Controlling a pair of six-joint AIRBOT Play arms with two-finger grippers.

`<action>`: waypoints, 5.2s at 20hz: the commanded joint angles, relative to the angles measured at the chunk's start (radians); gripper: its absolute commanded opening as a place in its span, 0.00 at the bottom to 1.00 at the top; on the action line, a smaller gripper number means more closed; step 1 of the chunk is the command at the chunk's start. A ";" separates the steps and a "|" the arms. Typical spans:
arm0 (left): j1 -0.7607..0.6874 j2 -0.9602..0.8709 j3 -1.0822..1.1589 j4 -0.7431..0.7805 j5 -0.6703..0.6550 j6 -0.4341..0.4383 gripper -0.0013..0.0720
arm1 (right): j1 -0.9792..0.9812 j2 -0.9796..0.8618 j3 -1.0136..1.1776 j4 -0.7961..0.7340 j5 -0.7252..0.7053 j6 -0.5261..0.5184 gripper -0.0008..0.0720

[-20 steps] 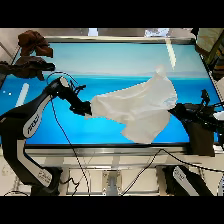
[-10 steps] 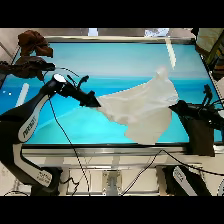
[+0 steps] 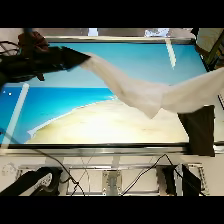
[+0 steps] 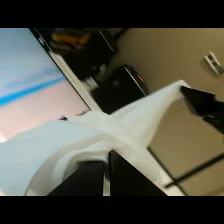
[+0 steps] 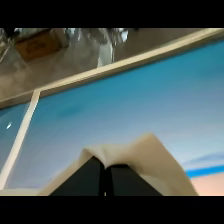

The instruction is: Fold the shirts.

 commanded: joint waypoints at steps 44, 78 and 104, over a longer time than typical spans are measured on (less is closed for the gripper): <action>-0.010 -0.007 0.148 0.885 -0.029 -0.307 0.03 | 0.398 -0.400 0.391 -0.665 0.320 0.179 0.04; -0.010 -0.431 0.153 1.251 0.164 -0.440 0.03 | 0.827 -0.888 0.410 -0.878 -0.113 0.116 0.04; 0.199 -0.425 -0.070 1.017 0.060 -0.387 0.96 | 0.311 -0.821 -0.426 -0.067 -0.178 -0.096 0.55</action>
